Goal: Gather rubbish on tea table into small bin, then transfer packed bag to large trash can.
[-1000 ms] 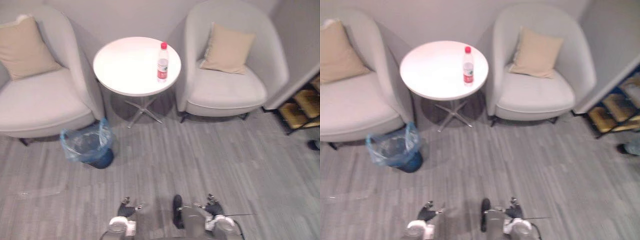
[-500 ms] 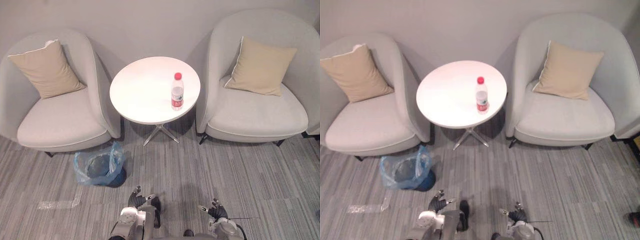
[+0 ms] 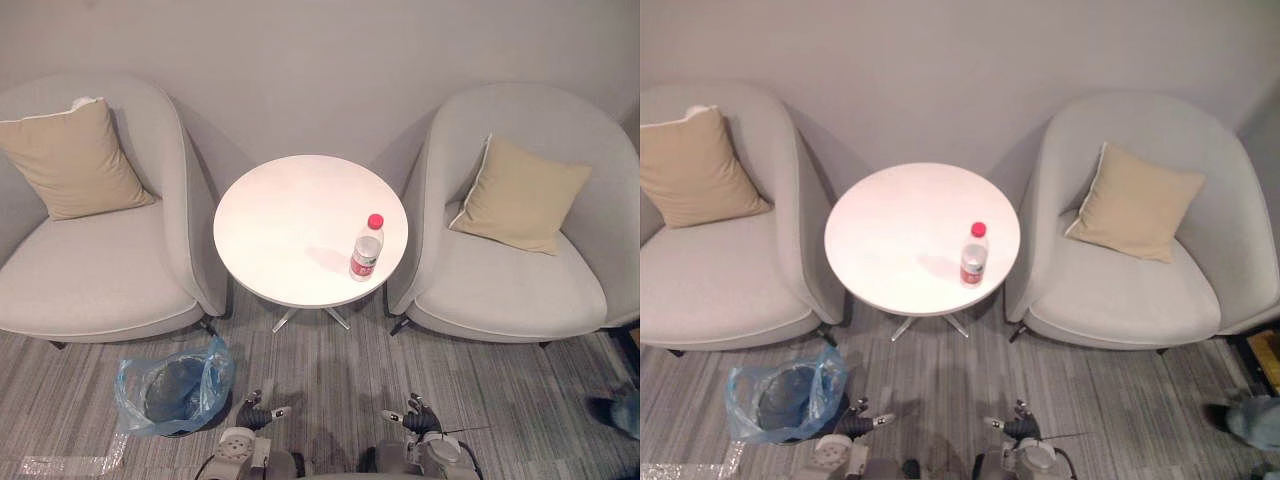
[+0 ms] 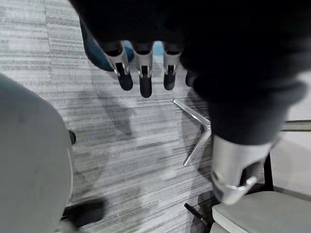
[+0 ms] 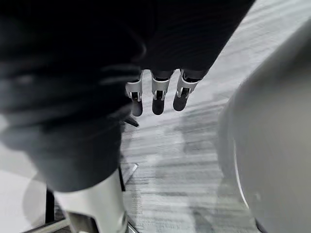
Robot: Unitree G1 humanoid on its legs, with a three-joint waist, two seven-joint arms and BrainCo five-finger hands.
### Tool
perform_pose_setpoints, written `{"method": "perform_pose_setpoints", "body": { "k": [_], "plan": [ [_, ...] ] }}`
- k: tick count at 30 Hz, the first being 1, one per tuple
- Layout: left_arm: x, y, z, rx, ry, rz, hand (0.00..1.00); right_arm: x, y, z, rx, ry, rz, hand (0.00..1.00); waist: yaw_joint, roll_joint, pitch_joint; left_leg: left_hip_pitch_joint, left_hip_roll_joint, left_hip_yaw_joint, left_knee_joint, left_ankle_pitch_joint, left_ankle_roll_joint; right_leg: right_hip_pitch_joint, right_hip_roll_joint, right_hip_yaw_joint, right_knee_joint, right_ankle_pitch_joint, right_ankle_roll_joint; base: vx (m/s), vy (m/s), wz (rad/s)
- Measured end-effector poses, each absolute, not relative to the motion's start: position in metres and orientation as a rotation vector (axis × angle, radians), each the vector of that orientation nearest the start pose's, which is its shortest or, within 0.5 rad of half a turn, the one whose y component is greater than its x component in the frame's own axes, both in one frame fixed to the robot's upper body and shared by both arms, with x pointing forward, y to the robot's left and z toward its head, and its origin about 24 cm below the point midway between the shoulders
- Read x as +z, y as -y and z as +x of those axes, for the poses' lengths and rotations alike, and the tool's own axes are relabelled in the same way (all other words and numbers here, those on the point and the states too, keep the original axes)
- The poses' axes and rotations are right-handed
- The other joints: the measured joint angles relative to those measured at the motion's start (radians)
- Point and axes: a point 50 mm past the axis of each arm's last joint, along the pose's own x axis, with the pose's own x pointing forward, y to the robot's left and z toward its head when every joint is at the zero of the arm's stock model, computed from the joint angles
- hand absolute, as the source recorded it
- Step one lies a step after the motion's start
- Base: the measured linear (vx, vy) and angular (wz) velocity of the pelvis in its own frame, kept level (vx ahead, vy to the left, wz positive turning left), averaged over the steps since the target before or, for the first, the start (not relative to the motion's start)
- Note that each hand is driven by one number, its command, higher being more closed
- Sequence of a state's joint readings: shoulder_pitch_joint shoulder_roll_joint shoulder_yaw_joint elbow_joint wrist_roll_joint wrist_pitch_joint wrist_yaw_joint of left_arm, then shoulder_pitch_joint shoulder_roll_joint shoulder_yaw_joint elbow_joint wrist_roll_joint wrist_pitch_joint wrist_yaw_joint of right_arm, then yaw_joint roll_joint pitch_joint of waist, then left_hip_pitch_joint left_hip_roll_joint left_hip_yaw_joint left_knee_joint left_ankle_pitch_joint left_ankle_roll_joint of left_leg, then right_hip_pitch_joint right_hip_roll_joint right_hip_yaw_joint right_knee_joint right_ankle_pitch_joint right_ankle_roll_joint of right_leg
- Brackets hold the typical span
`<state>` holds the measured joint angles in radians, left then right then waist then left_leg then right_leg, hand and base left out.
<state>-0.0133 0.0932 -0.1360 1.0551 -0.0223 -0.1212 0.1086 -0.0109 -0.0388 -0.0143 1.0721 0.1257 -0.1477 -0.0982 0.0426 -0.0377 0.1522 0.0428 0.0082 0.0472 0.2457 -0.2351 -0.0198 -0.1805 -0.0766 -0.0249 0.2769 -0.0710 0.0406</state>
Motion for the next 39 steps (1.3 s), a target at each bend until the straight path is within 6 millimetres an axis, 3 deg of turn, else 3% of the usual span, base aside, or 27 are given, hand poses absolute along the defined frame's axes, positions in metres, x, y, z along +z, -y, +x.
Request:
{"method": "perform_pose_setpoints", "body": {
  "k": [2,5,8,13,15,17,19,22,27,39],
  "plan": [
    [-0.15,-0.16,0.138,0.028,-0.933,0.14,0.0,-0.149,0.182,0.137,-0.209,-0.919,0.008,0.0,-0.003,0.058,-0.018,-0.003,0.039,-0.041,0.001,-0.012,-0.023,0.022,0.024,-0.038,-0.009,-0.001,-0.011,0.26,-0.191,0.49],
    [-0.152,-0.146,0.137,0.008,-0.947,0.108,0.0,-0.149,0.192,0.135,-0.228,-0.919,-0.009,0.0,-0.004,0.102,-0.024,-0.007,0.071,-0.086,-0.011,-0.006,-0.037,0.087,0.05,-0.097,-0.111,0.008,-0.024,0.18,-0.149,0.43],
    [-0.152,-0.145,0.137,0.006,-0.945,0.107,0.0,-0.15,0.192,0.131,-0.246,-0.931,-0.007,0.0,-0.006,0.096,-0.024,0.012,0.086,-0.092,-0.042,0.014,-0.066,0.141,0.066,-0.136,-0.17,0.017,-0.038,0.1,-0.087,0.37],
    [-0.152,-0.146,0.137,-0.003,-0.944,0.127,0.0,-0.15,0.192,0.131,-0.26,-0.929,-0.024,0.0,-0.004,0.088,-0.025,0.029,0.082,-0.092,-0.076,0.028,-0.068,0.186,0.069,-0.142,-0.251,0.053,-0.039,0.02,0.004,0.07],
    [-0.152,-0.15,0.137,0.002,-0.945,0.14,0.0,-0.144,0.197,0.14,-0.263,-0.89,-0.038,0.0,-0.003,0.075,-0.03,0.028,0.067,-0.091,-0.079,0.042,-0.067,0.205,0.062,-0.141,-0.287,0.074,-0.032,-0.02,0.043,0.02],
    [-0.152,-0.153,0.136,-0.004,-0.946,0.151,0.0,-0.131,0.201,0.156,-0.221,-0.793,-0.056,0.0,-0.004,0.069,-0.03,0.028,0.058,-0.089,-0.093,0.052,-0.064,0.205,0.056,-0.136,-0.309,0.095,-0.029,-0.02,0.023,-0.04],
    [-0.153,-0.157,0.134,-0.007,-0.95,0.173,0.0,-0.107,0.195,0.177,-0.188,-0.637,-0.059,0.0,-0.005,0.062,-0.03,0.025,0.055,-0.086,-0.103,0.053,-0.064,0.205,0.056,-0.128,-0.335,0.116,-0.028,-0.06,0.05,-0.08],
    [-0.152,-0.163,0.134,-0.013,-0.95,0.198,0.0,-0.088,0.183,0.194,-0.152,-0.516,-0.069,0.0,-0.004,0.046,-0.033,0.01,0.054,-0.087,-0.105,0.053,-0.064,0.203,0.058,-0.128,-0.365,0.144,-0.029,-0.09,0.02,0.01],
    [-0.152,-0.163,0.134,-0.018,-0.946,0.208,0.0,-0.081,0.177,0.202,-0.156,-0.467,-0.126,0.0,-0.002,0.038,-0.035,0.012,0.051,-0.089,-0.151,0.071,-0.059,0.189,0.052,-0.13,-0.366,0.158,-0.028,-0.12,0.004,0.04],
    [-0.152,-0.164,0.134,-0.038,-0.935,0.239,0.0,-0.042,0.173,0.235,-0.191,-0.251,-0.241,0.0,-0.001,0.034,-0.036,-0.004,0.048,-0.117,-0.197,0.094,-0.063,0.162,0.044,-0.15,-0.366,0.156,-0.015,-0.01,0.007,0.05]
  ]
}}
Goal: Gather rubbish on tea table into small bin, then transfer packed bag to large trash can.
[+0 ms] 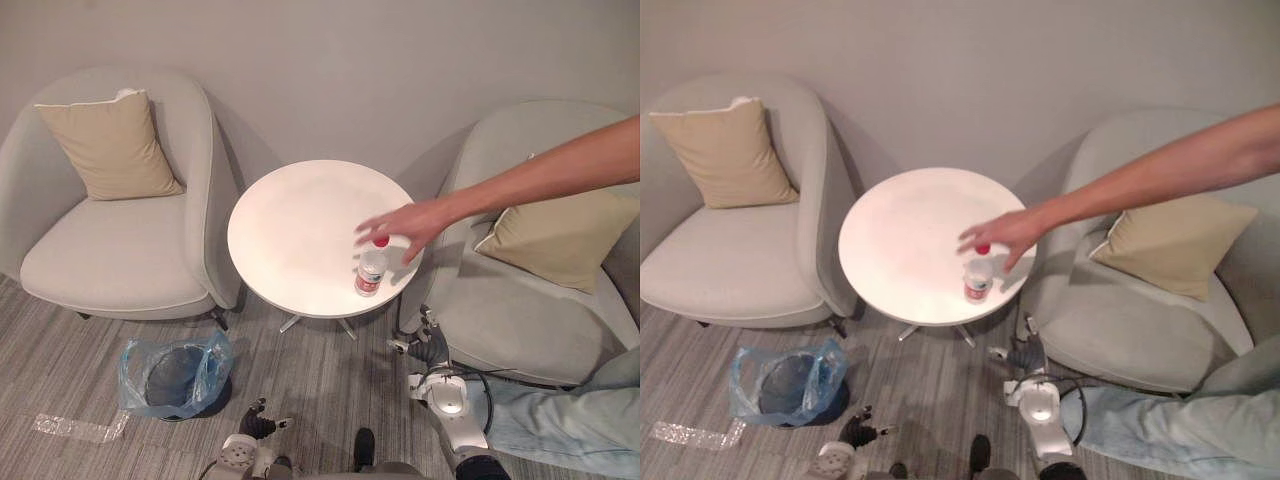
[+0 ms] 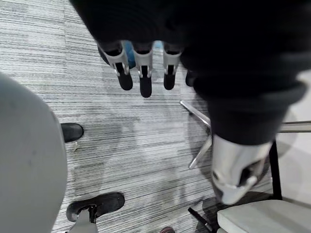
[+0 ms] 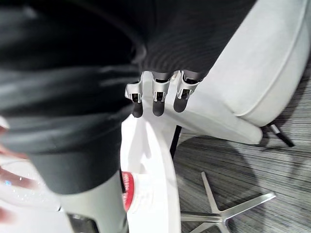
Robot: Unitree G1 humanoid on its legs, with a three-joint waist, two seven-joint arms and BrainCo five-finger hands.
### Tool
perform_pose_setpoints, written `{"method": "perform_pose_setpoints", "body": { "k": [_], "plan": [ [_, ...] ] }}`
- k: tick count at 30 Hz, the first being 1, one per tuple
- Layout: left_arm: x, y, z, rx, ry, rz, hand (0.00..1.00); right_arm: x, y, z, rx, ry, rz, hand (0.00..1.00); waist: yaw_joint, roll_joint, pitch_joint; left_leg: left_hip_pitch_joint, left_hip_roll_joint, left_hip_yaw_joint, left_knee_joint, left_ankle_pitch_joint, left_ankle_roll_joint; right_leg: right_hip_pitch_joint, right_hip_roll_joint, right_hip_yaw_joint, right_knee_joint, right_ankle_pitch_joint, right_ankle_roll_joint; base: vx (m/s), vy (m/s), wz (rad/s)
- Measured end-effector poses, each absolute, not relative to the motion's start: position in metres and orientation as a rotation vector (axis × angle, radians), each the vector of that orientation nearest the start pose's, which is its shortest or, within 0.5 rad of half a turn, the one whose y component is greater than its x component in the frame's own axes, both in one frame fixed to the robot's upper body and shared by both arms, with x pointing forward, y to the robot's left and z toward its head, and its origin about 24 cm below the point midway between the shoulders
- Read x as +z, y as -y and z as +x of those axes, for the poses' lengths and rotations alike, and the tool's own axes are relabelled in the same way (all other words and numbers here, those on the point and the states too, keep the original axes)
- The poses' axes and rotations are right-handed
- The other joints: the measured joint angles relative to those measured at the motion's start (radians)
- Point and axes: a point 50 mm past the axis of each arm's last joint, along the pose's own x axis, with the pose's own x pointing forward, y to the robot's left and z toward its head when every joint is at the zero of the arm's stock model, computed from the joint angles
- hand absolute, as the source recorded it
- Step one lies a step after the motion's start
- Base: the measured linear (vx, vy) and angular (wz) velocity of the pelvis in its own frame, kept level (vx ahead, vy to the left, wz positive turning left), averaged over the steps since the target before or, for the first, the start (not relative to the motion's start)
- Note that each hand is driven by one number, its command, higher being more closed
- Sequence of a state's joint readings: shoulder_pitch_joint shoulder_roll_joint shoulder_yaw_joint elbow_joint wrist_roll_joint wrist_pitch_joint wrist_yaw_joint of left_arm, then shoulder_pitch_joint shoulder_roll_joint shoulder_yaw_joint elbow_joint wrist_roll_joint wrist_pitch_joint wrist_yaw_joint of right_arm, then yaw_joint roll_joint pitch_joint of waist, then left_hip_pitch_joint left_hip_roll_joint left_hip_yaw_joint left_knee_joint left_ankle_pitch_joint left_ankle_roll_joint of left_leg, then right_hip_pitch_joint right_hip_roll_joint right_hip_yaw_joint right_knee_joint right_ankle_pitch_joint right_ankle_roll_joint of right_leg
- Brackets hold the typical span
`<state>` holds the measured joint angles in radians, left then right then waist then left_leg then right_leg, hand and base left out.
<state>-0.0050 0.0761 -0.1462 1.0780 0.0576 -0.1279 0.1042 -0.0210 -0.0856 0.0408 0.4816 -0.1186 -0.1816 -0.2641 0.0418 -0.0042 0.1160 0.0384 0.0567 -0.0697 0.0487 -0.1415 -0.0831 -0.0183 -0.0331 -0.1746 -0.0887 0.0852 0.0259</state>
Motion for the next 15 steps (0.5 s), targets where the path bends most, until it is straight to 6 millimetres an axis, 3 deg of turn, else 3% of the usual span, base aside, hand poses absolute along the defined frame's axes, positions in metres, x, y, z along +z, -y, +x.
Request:
{"method": "perform_pose_setpoints", "body": {
  "k": [7,15],
  "plan": [
    [-0.15,-0.163,0.135,-0.037,-0.918,0.234,0.0,-0.019,0.168,0.261,-0.207,-0.154,-0.235,0.0,0.012,0.001,0.0,-0.002,-0.012,-0.023,0.001,0.001,0.001,0.006,-0.009,-0.023,0.0,-0.001,0.002,0.09,0.042,0.11],
    [-0.15,-0.164,0.137,-0.024,-0.911,0.234,0.0,-0.02,0.164,0.268,-0.203,-0.164,-0.223,0.0,0.02,-0.004,0.011,-0.002,-0.035,-0.034,0.006,0.006,0.008,0.02,-0.033,-0.032,0.0,0.0,0.003,0.0,0.044,0.09]
  ]
}}
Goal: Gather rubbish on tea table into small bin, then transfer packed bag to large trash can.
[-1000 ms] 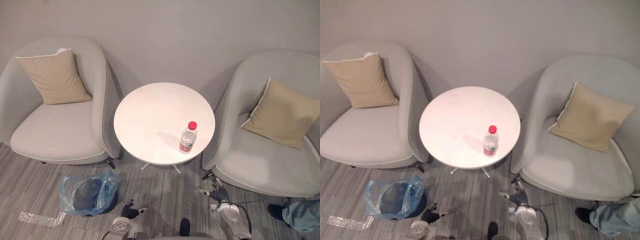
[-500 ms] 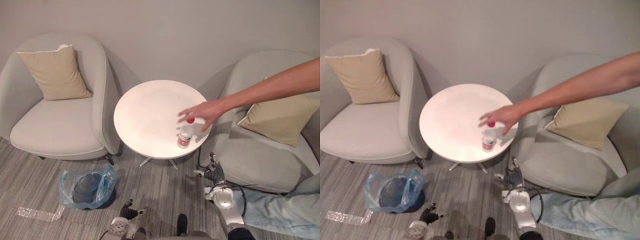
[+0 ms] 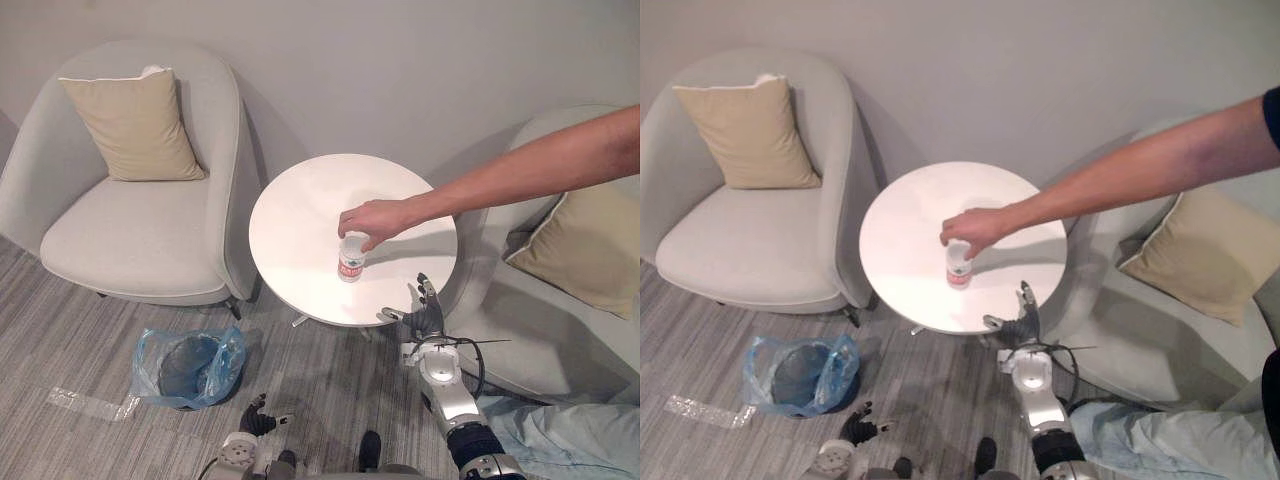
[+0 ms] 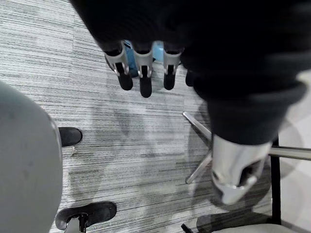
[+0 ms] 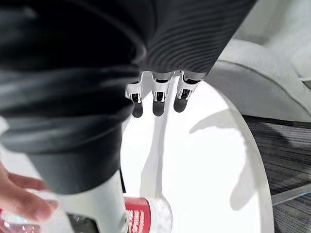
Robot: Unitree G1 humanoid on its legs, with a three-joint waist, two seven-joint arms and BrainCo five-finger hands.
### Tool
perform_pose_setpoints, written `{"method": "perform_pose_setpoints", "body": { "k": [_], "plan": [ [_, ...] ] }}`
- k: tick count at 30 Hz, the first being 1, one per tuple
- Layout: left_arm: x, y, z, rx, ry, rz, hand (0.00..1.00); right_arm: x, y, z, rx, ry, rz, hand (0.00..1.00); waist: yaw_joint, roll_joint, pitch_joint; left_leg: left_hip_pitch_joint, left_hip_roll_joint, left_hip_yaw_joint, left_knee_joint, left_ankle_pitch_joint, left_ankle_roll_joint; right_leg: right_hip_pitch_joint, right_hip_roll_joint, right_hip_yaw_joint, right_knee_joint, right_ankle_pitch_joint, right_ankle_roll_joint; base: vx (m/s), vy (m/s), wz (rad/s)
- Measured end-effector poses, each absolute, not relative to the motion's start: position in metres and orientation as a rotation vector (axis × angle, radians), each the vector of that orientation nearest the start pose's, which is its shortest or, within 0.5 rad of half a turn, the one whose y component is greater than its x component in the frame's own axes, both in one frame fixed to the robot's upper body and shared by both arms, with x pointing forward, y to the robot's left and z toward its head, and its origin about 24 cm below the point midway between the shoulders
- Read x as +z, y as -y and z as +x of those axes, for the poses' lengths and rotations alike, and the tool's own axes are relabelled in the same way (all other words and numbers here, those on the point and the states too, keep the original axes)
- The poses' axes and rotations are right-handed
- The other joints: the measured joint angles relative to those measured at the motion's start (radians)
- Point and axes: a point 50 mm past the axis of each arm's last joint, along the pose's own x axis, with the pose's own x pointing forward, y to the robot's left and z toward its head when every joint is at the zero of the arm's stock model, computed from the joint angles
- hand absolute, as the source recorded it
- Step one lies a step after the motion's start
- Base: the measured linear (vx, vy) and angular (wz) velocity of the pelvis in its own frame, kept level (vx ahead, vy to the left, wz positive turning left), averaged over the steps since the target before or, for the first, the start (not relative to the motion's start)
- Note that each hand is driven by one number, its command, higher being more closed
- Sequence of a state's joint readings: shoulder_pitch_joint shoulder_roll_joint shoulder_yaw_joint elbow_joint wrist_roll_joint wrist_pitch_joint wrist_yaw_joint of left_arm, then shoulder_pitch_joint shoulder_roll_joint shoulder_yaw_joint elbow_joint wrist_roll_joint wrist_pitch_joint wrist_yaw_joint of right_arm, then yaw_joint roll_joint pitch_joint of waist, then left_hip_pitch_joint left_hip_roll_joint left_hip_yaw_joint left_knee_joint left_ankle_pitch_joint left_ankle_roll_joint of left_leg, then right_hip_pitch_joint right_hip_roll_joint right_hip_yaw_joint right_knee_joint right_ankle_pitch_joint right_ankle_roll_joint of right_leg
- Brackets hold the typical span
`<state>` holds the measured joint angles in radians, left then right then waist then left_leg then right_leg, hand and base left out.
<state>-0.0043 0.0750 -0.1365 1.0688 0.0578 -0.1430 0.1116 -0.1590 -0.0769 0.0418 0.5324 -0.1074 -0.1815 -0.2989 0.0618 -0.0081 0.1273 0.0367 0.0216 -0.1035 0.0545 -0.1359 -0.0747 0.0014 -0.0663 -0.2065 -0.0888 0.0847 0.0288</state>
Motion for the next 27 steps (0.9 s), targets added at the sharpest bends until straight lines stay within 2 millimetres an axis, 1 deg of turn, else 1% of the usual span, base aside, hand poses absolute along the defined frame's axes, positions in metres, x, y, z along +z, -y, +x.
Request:
{"method": "perform_pose_setpoints", "body": {
  "k": [5,8,15,21,24,26,27],
  "plan": [
    [-0.148,-0.168,0.138,-0.015,-0.902,0.242,0.0,-0.021,0.167,0.267,-0.234,-0.172,-0.228,0.0,-0.001,-0.007,0.021,-0.001,-0.001,-0.008,-0.001,0.001,0.003,0.0,-0.001,0.0,0.0,0.0,0.0,-0.07,-0.008,0.03],
    [-0.147,-0.169,0.14,-0.006,-0.893,0.247,0.0,-0.021,0.174,0.266,-0.282,-0.174,-0.228,0.0,-0.001,-0.008,0.032,-0.001,-0.001,-0.015,-0.004,0.003,0.006,0.0,0.0,0.001,0.0,-0.002,0.003,-0.08,-0.025,0.02],
    [-0.147,-0.169,0.14,-0.001,-0.893,0.253,0.0,-0.026,0.19,0.258,-0.393,-0.203,-0.216,0.0,-0.005,-0.008,0.033,0.002,0.003,-0.014,-0.02,0.013,0.01,-0.002,0.002,0.003,0.0,-0.005,0.008,-0.07,-0.018,0.01],
    [-0.147,-0.172,0.139,0.001,-0.895,0.261,0.0,-0.025,0.192,0.259,-0.404,-0.203,-0.213,0.0,-0.004,-0.008,0.033,0.007,0.003,-0.01,-0.044,0.022,0.012,-0.01,0.001,0.006,0.0,-0.007,0.01,0.0,0.004,-0.01],
    [-0.147,-0.175,0.138,0.004,-0.898,0.268,0.0,-0.018,0.191,0.267,-0.397,-0.175,-0.204,0.0,-0.001,-0.008,0.034,0.004,0.002,0.005,-0.048,0.022,0.012,-0.019,-0.001,0.015,0.0,-0.006,0.012,0.03,0.037,-0.09],
    [-0.147,-0.175,0.138,0.005,-0.898,0.269,0.0,-0.008,0.19,0.277,-0.383,-0.141,-0.192,0.0,-0.001,-0.005,0.04,0.0,-0.002,0.007,-0.047,0.022,0.012,-0.023,-0.004,0.016,0.0,-0.004,0.015,0.01,0.034,-0.04],
    [-0.147,-0.175,0.138,0.005,-0.896,0.268,0.0,-0.001,0.187,0.287,-0.358,-0.118,-0.186,0.0,-0.001,-0.004,0.048,-0.003,-0.004,0.007,-0.044,0.022,0.013,-0.025,-0.007,0.016,0.0,0.0,0.02,0.0,0.0,0.0]
  ]
}}
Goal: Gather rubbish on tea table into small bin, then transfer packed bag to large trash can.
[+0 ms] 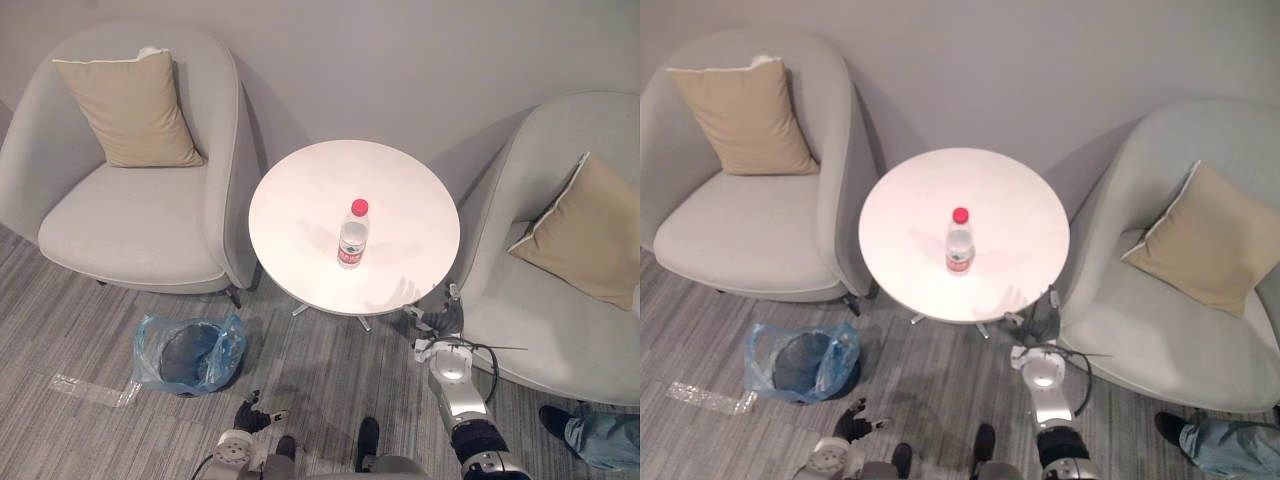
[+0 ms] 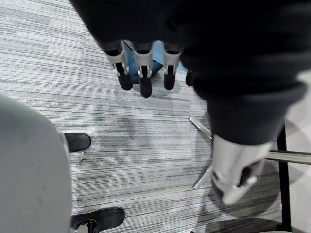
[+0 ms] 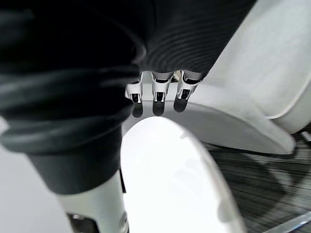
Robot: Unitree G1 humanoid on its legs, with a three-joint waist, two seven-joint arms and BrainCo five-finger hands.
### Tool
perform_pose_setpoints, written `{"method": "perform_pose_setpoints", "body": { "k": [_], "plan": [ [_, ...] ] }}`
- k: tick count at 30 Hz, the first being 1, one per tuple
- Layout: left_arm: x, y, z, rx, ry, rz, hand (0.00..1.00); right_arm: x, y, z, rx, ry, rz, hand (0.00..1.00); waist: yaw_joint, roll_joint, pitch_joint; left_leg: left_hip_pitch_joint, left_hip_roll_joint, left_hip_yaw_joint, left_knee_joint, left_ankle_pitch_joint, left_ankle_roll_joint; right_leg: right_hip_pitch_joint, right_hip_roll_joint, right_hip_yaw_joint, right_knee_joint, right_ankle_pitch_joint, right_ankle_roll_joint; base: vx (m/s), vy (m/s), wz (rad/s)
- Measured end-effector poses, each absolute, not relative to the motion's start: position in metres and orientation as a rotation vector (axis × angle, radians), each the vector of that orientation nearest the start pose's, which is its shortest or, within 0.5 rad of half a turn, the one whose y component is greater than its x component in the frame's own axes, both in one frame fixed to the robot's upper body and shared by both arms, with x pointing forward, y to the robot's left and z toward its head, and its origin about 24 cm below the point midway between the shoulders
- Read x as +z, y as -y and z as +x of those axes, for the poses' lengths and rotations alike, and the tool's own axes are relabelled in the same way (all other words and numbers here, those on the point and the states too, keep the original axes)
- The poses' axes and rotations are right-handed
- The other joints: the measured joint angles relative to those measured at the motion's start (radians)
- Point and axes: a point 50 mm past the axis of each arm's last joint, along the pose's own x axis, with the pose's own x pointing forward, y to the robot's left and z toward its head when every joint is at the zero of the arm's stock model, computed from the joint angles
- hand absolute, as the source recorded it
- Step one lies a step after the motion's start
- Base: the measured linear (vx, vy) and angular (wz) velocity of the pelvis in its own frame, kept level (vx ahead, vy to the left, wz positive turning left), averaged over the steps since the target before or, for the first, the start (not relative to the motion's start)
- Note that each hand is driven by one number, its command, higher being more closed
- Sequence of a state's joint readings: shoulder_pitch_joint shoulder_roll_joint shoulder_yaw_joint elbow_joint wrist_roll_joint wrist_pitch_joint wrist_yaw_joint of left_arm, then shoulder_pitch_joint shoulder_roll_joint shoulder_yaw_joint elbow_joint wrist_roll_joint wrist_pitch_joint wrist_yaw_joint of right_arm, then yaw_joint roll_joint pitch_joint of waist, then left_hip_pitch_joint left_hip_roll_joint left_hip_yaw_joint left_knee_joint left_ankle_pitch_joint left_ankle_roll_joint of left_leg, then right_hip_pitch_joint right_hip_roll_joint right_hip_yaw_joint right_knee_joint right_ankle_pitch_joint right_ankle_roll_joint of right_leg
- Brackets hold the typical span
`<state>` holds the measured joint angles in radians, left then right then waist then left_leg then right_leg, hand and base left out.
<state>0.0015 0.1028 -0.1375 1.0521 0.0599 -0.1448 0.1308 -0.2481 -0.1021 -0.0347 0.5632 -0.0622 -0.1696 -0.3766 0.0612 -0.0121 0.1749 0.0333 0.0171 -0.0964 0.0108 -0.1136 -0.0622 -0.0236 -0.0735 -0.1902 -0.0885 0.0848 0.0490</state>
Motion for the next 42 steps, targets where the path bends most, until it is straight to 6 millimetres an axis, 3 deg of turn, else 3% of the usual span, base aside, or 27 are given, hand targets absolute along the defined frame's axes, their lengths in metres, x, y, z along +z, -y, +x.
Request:
{"method": "perform_pose_setpoints", "body": {
  "k": [5,10,20,21,26,34,38,42],
  "plan": [
    [-0.141,-0.174,0.147,0.006,-0.839,0.259,0.0,0.033,0.179,0.324,-0.288,-0.025,-0.187,0.0,0.016,0.001,0.041,-0.066,-0.024,-0.024,0.048,-0.001,0.002,-0.03,-0.023,-0.018,0.0,0.01,0.008,-0.04,0.036,0.16],
    [-0.135,-0.172,0.16,0.011,-0.785,0.24,0.0,0.06,0.18,0.347,-0.269,0.029,-0.168,0.0,0.053,0.015,0.083,-0.125,-0.032,-0.074,0.085,-0.003,0.007,-0.049,-0.036,-0.058,0.009,0.014,0.015,-0.05,0.006,0.32],
    [-0.126,-0.164,0.173,0.024,-0.715,0.184,0.0,0.115,0.186,0.38,-0.3,0.146,-0.174,0.0,0.077,0.064,0.141,-0.228,-0.053,-0.167,0.164,0.005,0.008,-0.103,-0.054,-0.113,0.065,0.014,0.015,-0.05,0.028,0.3],
    [-0.125,-0.162,0.176,0.021,-0.704,0.18,0.0,0.122,0.188,0.383,-0.315,0.166,-0.166,1.0,0.084,0.069,0.151,-0.235,-0.054,-0.174,0.169,0.006,0.006,-0.104,-0.054,-0.117,0.067,0.014,0.015,-0.06,0.004,0.18],
    [-0.121,-0.159,0.183,0.01,-0.679,0.171,0.0,0.152,0.195,0.393,-0.373,0.227,-0.159,1.0,0.094,0.079,0.169,-0.277,-0.062,-0.21,0.167,0.029,-0.003,-0.13,-0.059,-0.145,0.068,0.011,0.01,-0.06,-0.015,0.23],
    [-0.121,-0.158,0.184,0.021,-0.673,0.174,0.0,0.168,0.198,0.395,-0.425,0.271,-0.135,1.0,0.102,0.081,0.172,-0.281,-0.063,-0.221,0.167,0.035,-0.007,-0.131,-0.059,-0.158,0.076,0.002,-0.003,-0.02,-0.008,0.04],
    [-0.121,-0.157,0.184,0.017,-0.674,0.176,0.0,0.164,0.197,0.391,-0.422,0.282,-0.12,1.0,0.099,0.081,0.172,-0.277,-0.062,-0.217,0.166,0.037,-0.009,-0.131,-0.059,-0.152,0.076,0.003,-0.003,-0.01,0.003,-0.03],
    [-0.122,-0.157,0.183,0.016,-0.687,0.18,0.0,0.144,0.19,0.373,-0.383,0.296,-0.103,1.0,0.092,0.079,0.172,-0.255,-0.06,-0.203,0.15,0.041,-0.007,-0.123,-0.061,-0.133,0.076,0.004,-0.001,0.01,0.011,-0.12]
  ]
}}
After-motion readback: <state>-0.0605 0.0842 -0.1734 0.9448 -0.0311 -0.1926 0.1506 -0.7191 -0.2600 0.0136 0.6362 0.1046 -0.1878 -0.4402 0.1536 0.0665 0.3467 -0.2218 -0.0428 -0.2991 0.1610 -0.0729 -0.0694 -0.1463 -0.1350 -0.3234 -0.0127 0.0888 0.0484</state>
